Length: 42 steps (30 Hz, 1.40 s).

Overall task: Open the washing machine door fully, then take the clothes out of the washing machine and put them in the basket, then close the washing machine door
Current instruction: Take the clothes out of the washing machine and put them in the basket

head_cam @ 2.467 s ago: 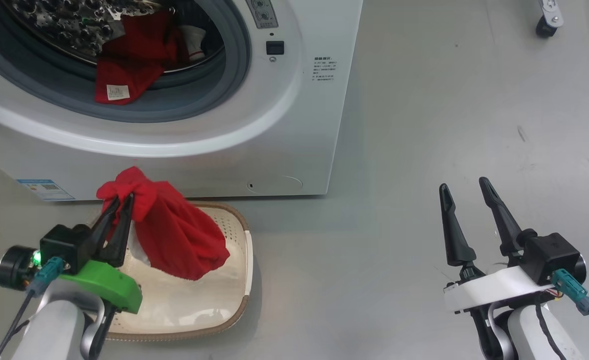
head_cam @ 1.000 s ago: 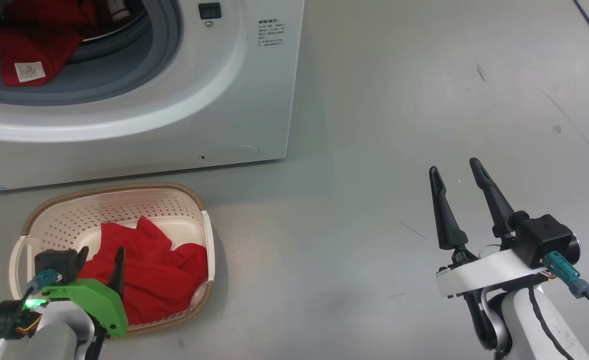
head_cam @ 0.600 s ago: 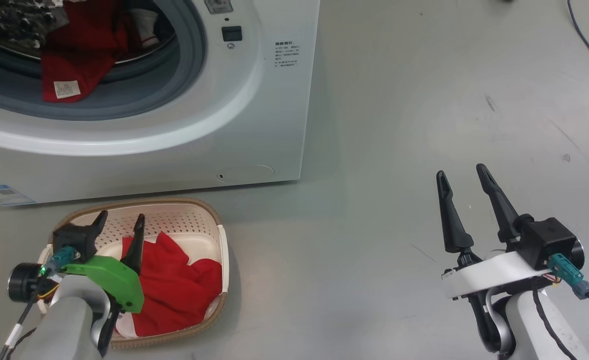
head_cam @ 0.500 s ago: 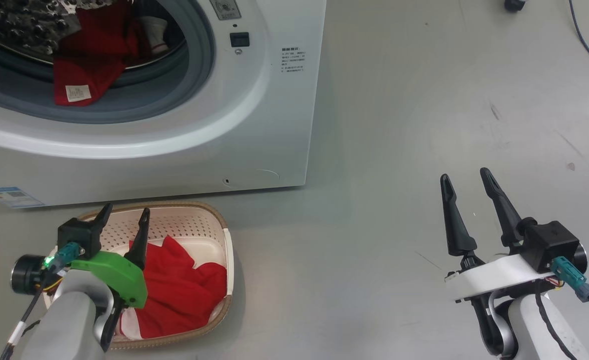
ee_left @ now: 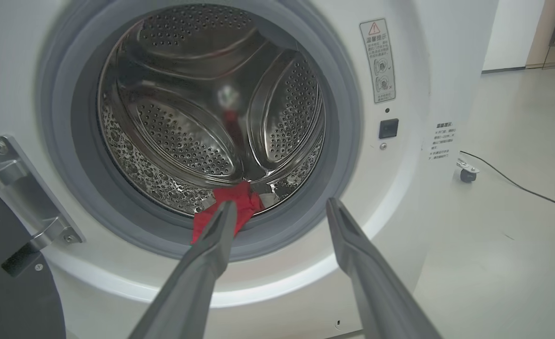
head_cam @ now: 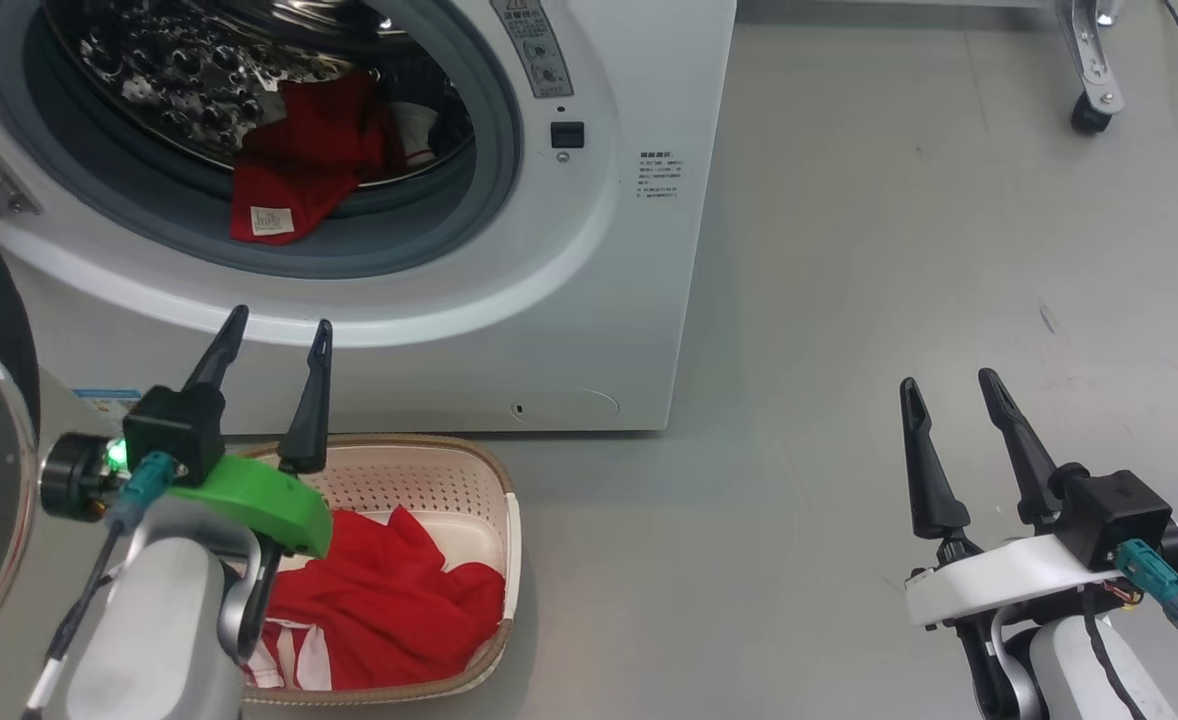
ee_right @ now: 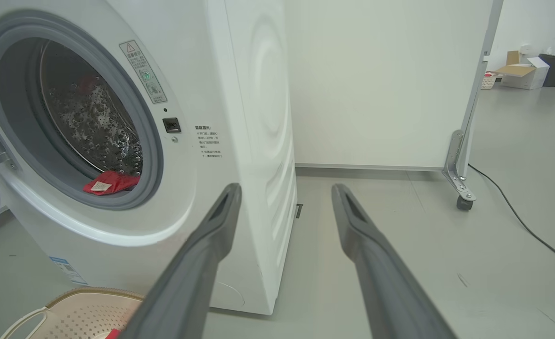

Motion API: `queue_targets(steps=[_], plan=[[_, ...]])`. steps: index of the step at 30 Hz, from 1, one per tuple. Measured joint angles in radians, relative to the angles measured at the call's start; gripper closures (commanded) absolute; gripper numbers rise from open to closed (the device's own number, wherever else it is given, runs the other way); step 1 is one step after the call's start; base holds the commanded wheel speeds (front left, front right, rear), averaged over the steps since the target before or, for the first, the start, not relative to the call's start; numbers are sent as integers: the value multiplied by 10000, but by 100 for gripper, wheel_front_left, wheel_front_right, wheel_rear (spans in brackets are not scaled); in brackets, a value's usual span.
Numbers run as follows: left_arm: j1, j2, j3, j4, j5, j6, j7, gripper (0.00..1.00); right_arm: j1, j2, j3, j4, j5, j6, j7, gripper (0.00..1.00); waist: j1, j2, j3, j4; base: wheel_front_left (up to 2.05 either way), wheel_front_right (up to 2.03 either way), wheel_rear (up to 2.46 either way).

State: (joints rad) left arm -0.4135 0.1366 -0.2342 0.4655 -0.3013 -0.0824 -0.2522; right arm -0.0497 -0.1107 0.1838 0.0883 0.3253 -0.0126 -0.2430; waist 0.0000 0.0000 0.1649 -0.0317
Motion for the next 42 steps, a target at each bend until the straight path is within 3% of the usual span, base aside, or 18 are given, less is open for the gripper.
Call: queue_targets(steps=[6, 21, 42], plan=[[1020, -362, 119, -709, 117, 263, 0, 0, 235, -6, -15, -10, 0, 0, -2, 0, 0, 0, -444, 270, 0, 0, 0], [2714, -510, 178, -1939, 456, 596, 0, 0, 732, -23, -2, -190, 4, 8, -4, 0, 0, 0, -1059, 655, 0, 0, 0], [3391, -581, 244, -2592, 560, 675, 0, 0, 803, -88, 6, -364, 2, 6, -4, 0, 0, 0, -1039, 540, 0, 0, 0]])
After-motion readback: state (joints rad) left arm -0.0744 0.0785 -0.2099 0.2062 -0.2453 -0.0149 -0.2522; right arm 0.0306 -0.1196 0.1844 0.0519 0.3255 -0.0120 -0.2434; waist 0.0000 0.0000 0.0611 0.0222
